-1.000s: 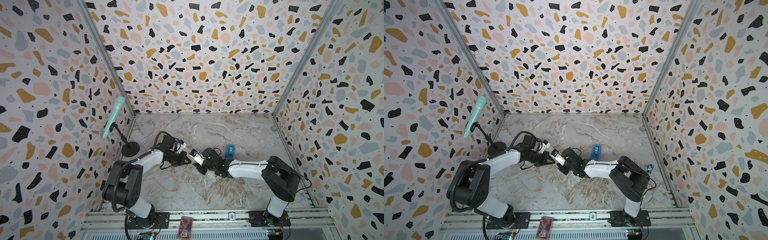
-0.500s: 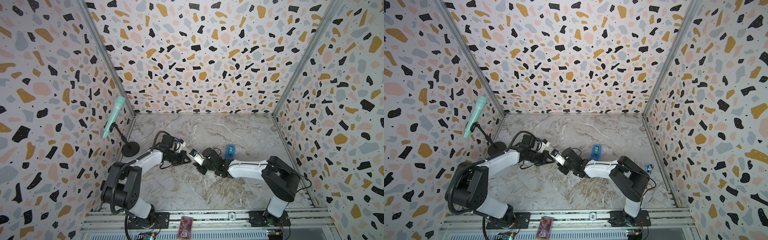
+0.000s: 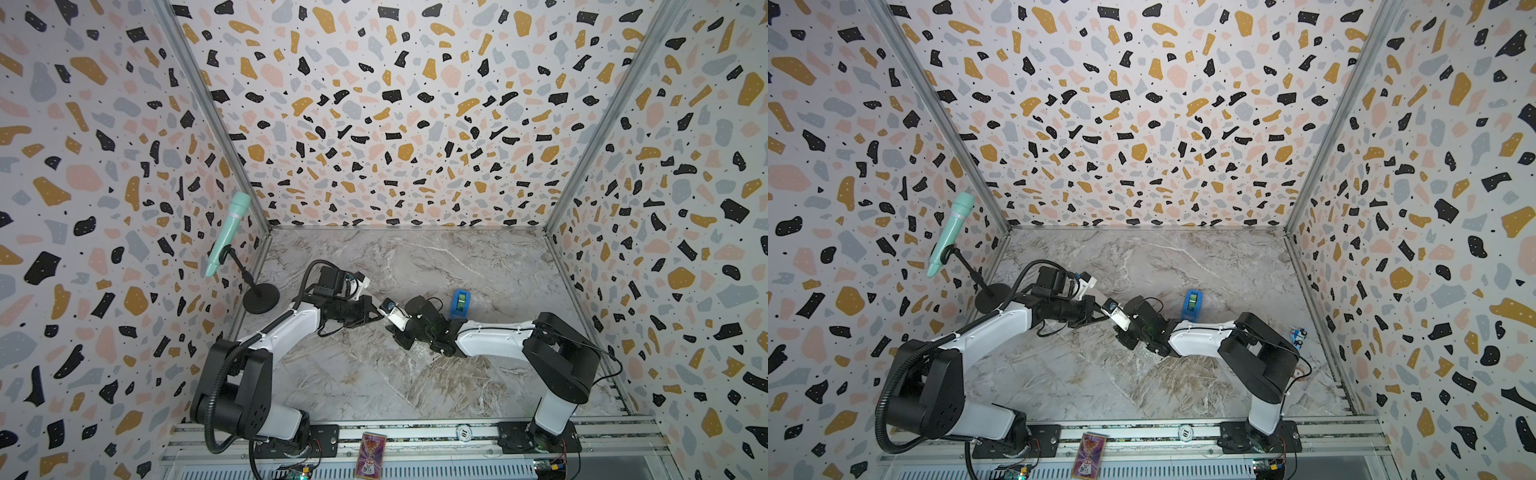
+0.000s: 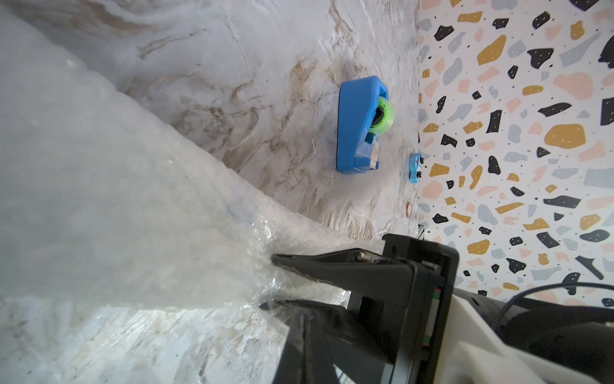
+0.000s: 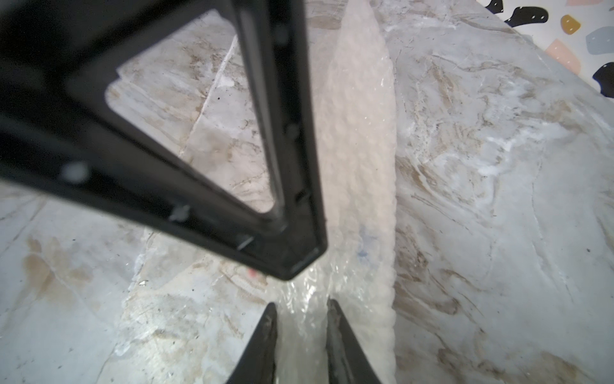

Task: Wrap wine bottles in bubble wrap
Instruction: Stick the tape on the bubble wrap.

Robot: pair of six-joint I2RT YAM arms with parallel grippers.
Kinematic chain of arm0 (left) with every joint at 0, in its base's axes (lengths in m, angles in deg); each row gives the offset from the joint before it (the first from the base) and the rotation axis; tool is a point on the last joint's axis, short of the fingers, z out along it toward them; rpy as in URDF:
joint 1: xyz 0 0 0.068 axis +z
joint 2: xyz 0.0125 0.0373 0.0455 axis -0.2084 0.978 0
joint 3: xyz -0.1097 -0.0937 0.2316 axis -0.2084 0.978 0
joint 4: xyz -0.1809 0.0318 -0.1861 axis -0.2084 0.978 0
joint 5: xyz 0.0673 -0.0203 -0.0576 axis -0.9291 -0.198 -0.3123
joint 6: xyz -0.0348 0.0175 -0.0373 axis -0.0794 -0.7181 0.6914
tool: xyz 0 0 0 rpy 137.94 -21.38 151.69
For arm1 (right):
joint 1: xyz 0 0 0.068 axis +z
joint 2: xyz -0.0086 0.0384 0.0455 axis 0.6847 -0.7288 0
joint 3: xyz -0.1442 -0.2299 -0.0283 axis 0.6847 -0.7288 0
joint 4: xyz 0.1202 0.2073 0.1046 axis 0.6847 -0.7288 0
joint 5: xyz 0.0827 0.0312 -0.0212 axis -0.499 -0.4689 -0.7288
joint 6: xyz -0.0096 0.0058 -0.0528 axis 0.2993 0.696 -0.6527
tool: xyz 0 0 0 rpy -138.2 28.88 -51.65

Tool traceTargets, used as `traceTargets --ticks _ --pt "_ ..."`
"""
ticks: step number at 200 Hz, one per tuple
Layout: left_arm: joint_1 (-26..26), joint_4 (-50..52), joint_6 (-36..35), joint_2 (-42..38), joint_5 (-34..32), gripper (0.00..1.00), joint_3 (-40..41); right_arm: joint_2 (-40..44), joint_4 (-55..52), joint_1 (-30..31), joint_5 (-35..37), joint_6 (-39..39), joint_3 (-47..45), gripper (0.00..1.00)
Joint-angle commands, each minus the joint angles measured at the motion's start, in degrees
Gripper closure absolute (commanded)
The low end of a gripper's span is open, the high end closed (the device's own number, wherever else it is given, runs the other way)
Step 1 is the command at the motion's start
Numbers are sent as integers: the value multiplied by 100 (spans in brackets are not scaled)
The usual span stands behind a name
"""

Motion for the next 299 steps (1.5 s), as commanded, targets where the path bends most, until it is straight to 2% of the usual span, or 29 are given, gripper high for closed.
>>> traceTargets --ticks 1,15,66,115,147,174,199,245,299 --pt "21 -876 829 -229 66 100 191 -241 -866 32 -216 131 -305 74" --pt "16 -1134 1134 -294 79 100 224 -241 -847 24 -253 141 -326 74" --pt "13 -1265 1449 -456 -63 100 77 -188 -742 -2 -311 199 -386 75" --pt "-365 -2344 2094 -196 -90 100 537 -135 -666 -55 -385 270 -439 75" --pt "-416 -2234 1967 -18 -141 100 703 -138 -640 -64 -413 278 -464 75" --pt "-414 -2002 1563 116 -207 100 863 -124 -630 -64 -424 280 -476 76" --pt "-409 -1265 975 220 -458 100 666 -139 -639 -65 -434 281 -474 76" --pt "-188 -1001 746 222 -518 100 696 -120 -649 -64 -440 298 -499 76" --pt "-119 -1217 898 157 -531 100 815 -120 -642 -64 -464 317 -502 77"
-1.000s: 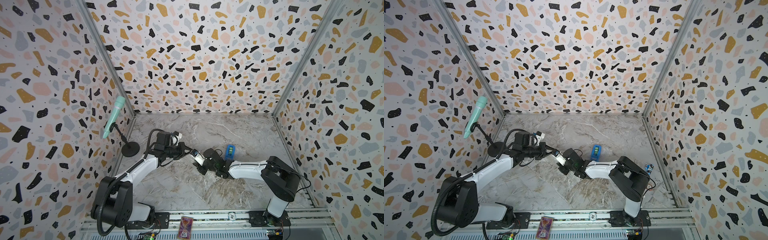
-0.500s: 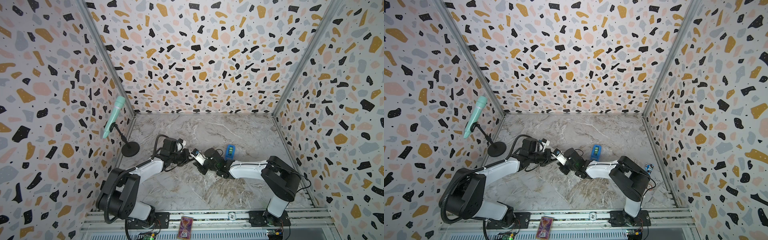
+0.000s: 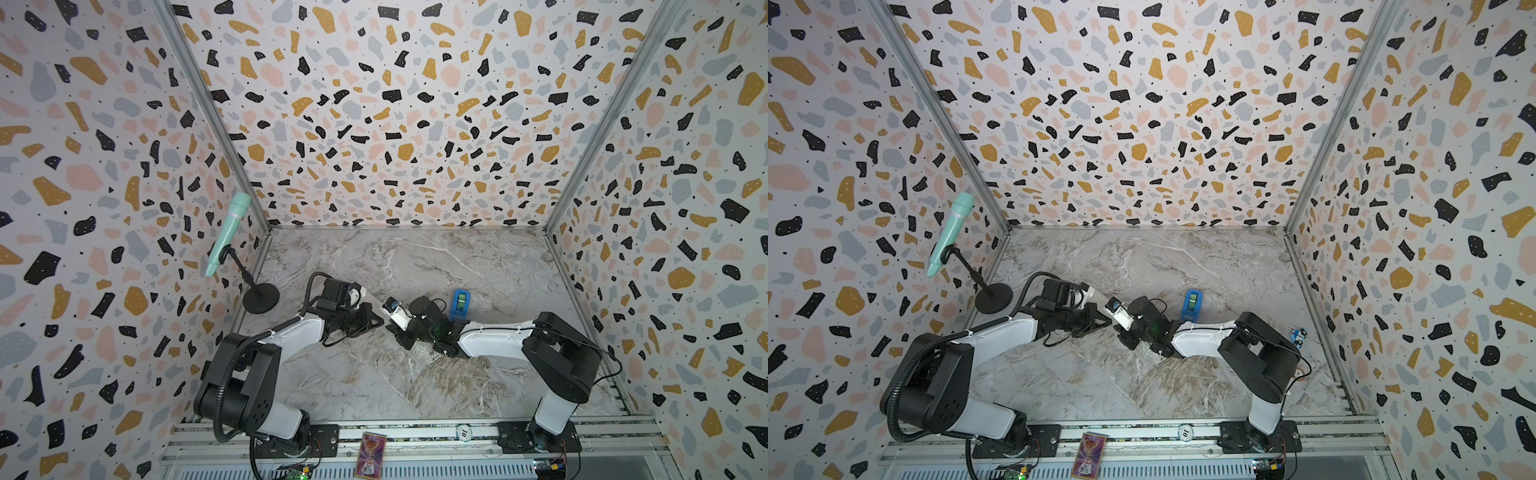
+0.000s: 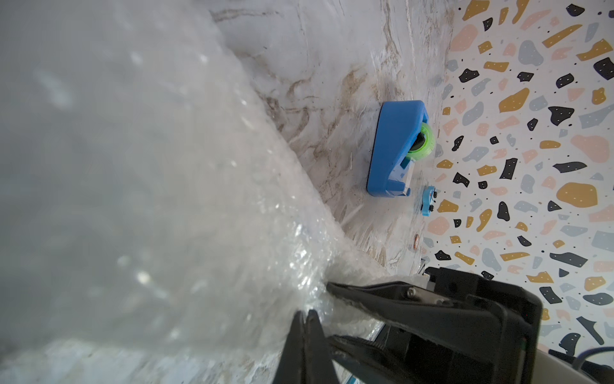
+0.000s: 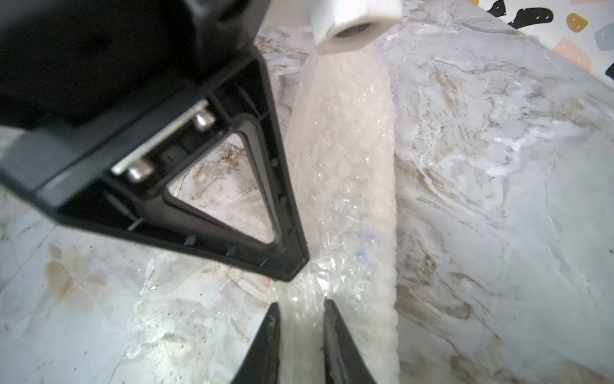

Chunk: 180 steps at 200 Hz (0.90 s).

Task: Wrap wine bottles in bubble wrap
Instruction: Stick the tape on the bubble wrap.

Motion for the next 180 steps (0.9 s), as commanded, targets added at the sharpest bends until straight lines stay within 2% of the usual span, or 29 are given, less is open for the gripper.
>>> traceTargets --ticks 1,30,89,135,180 --pt "34 -95 7 -55 -62 100 27 -141 -995 32 -190 131 -279 77" --pt "34 -408 239 -11 26 100 109 -132 -1018 32 -225 117 -253 77" --pt "36 -331 203 111 -53 100 139 46 -1106 32 -313 164 -74 76" --pt "35 2 4 198 -182 100 46 149 -1179 25 -472 196 2 70" --pt "42 121 -83 264 -241 100 -35 263 -1275 32 -637 316 152 68"
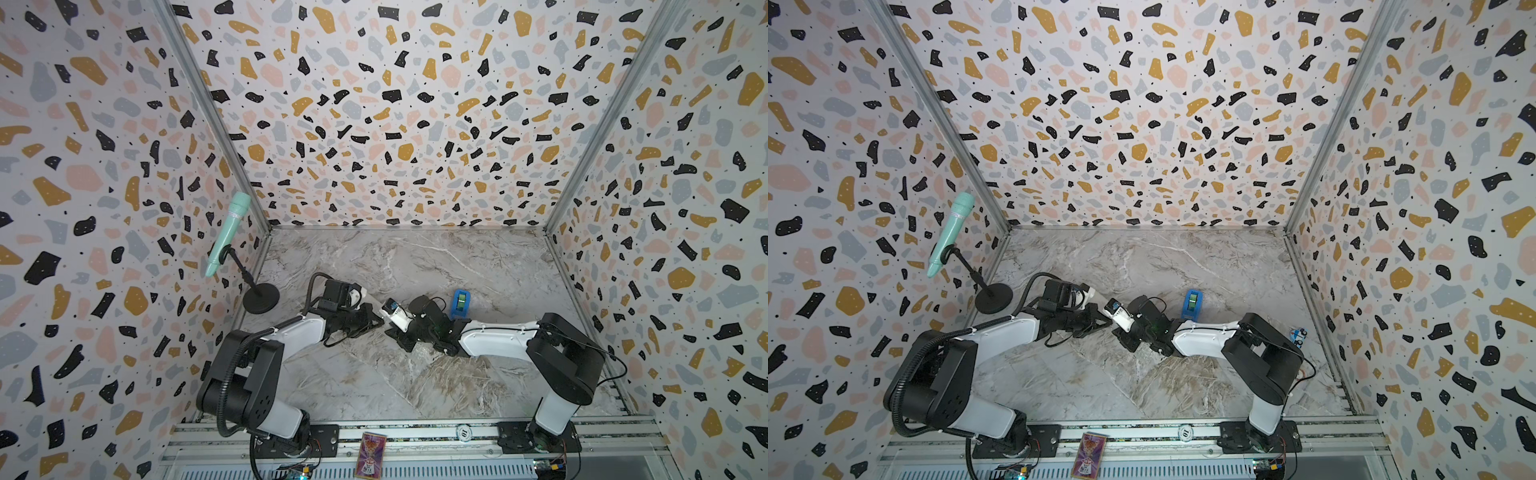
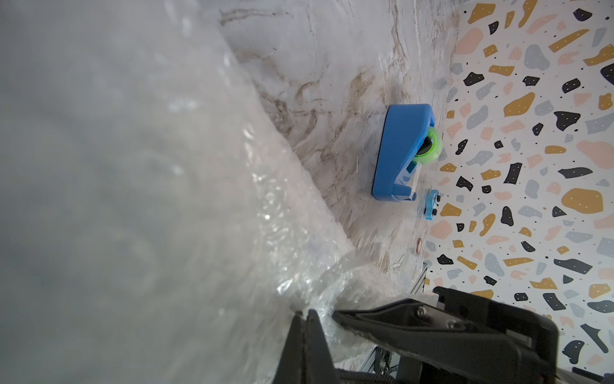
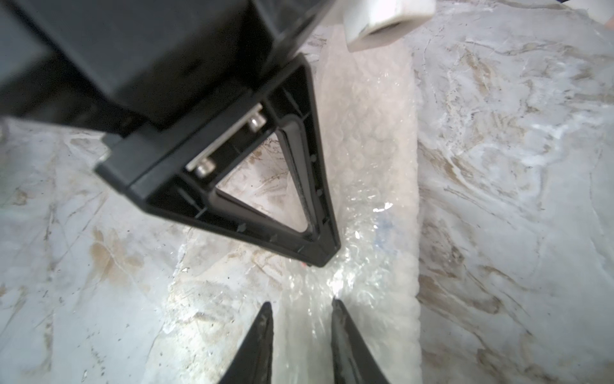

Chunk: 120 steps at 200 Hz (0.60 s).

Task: Wrap wine bottles in bubble wrap
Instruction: Stick the tape on the bubble wrap.

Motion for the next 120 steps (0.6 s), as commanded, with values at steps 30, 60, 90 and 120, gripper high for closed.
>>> traceTargets --ticks 30,60,90,120 --pt "42 309 -181 132 -196 100 -126 217 -965 32 -329 231 183 68" --pt "42 315 -185 128 -191 100 -131 340 -1087 -34 -415 339 340 68" --pt "42 301 -181 144 -191 100 -128 414 -1092 -154 -686 503 448 69" --pt "42 301 -185 162 -188 100 -123 473 -1113 -221 -866 627 558 69"
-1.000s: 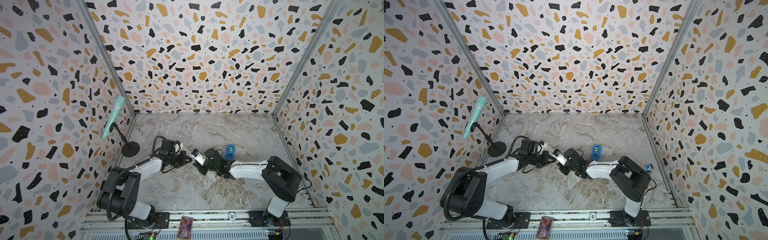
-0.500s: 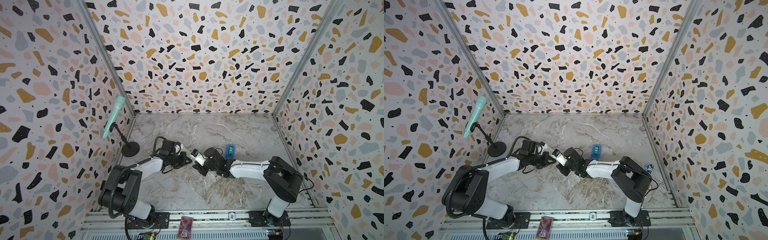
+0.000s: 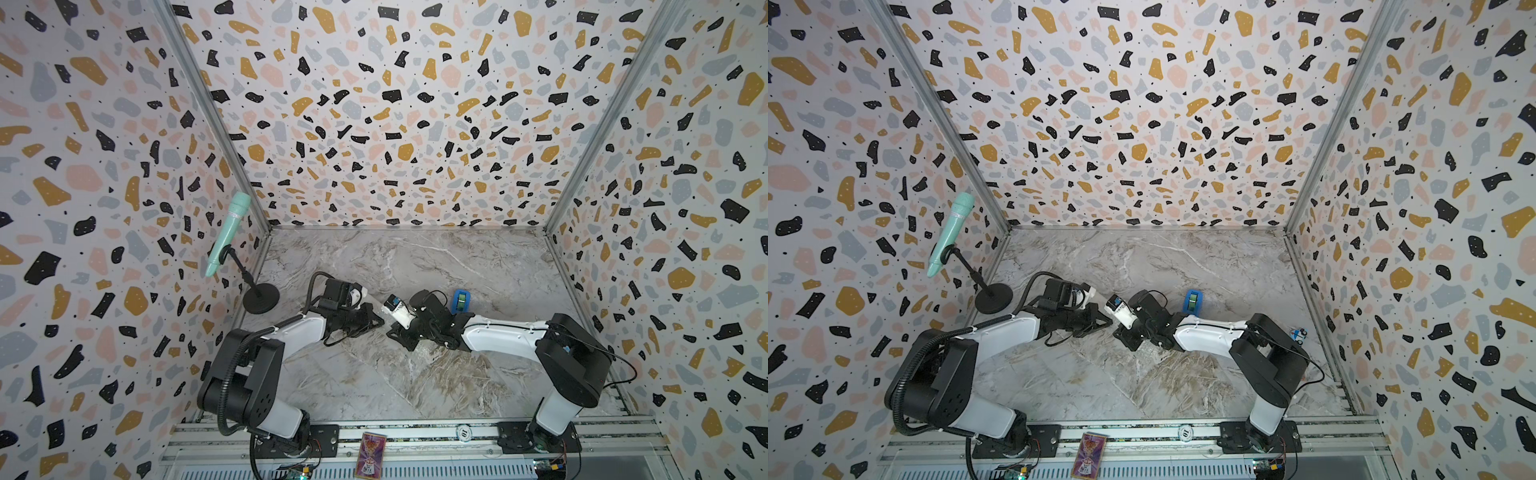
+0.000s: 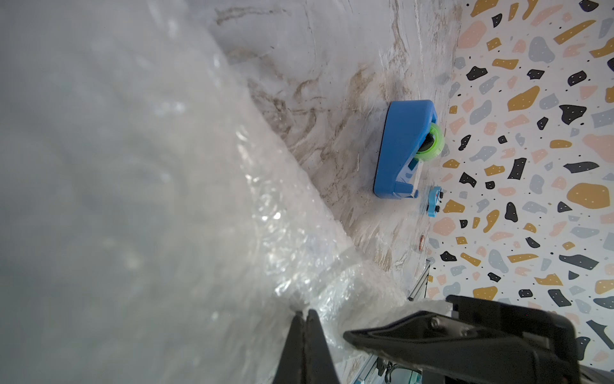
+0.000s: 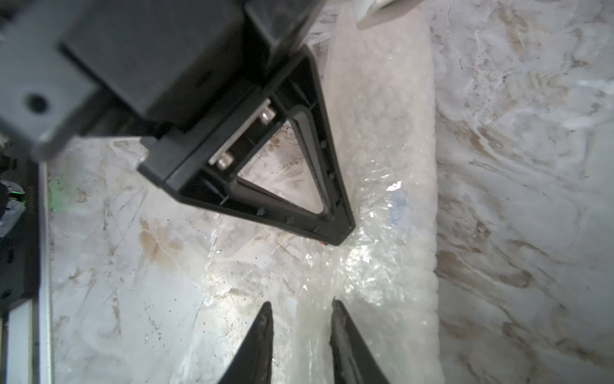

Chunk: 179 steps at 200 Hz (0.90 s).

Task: Wrap wine bottles in bubble wrap
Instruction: Stick the tape on the bubble wrap.

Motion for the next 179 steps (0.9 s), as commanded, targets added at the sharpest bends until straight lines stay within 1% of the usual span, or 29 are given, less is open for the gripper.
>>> traceTargets --ticks 1,33,68,105,149,179 --pt "42 189 -67 119 -190 100 -47 277 -253 -51 -303 186 243 70" --pt "42 189 -69 111 -183 100 -62 341 -255 -124 -442 320 443 70" --pt "42 190 -68 122 -188 100 -64 318 70 -303 -770 622 566 72" --pt "45 180 -71 125 -178 100 -89 -148 -22 -473 -1074 849 944 77" --pt "47 185 -80 152 -174 100 -97 -807 -576 -518 -1053 638 1553 80" --pt "42 200 -94 142 -151 100 -107 -1090 -800 -535 -903 543 1724 81"
